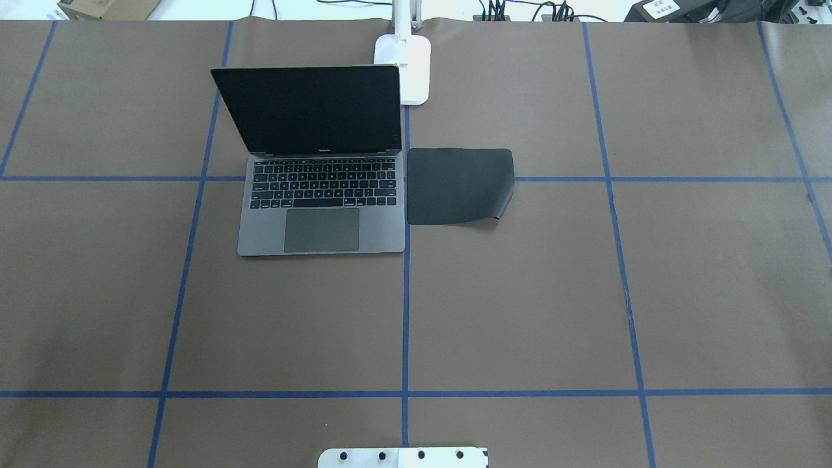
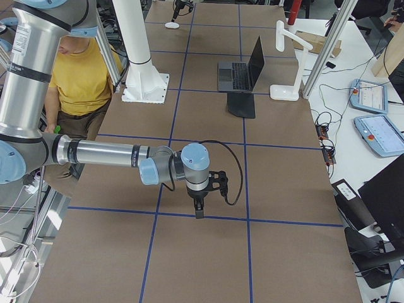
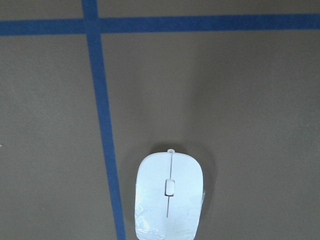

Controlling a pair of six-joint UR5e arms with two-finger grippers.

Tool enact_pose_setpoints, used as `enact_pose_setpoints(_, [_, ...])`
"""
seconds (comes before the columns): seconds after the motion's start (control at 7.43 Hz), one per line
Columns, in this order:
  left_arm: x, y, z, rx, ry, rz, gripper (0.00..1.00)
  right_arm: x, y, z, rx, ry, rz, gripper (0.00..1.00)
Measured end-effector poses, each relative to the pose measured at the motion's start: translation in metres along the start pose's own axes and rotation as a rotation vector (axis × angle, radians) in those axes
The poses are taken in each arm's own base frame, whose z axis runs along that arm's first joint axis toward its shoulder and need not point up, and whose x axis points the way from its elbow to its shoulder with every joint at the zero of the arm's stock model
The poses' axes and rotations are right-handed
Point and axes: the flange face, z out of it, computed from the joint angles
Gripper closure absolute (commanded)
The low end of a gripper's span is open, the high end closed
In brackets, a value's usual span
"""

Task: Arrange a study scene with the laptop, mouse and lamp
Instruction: 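Carry the white mouse with the left gripper toward the table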

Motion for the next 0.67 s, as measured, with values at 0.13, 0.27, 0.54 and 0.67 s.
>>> enact_pose_setpoints(0.13, [-0.003, 0.002, 0.009, -0.018, -0.019, 0.01, 0.0, 0.0, 0.0, 0.0, 0.0, 0.0, 0.0, 0.0])
enact_pose_setpoints(0.27, [-0.008, 0.003, 0.017, -0.03, -0.038, 0.02, 0.0, 0.0, 0.0, 0.0, 0.0, 0.0, 0.0, 0.0])
enact_pose_setpoints(0.54, [-0.014, 0.005, 0.029, -0.056, -0.066, 0.04, 0.0, 0.0, 0.0, 0.0, 0.0, 0.0, 0.0, 0.0])
enact_pose_setpoints(0.67, [-0.013, 0.004, 0.034, -0.062, -0.074, 0.049, 0.0, 0.0, 0.0, 0.0, 0.001, 0.0, 0.0, 0.0])
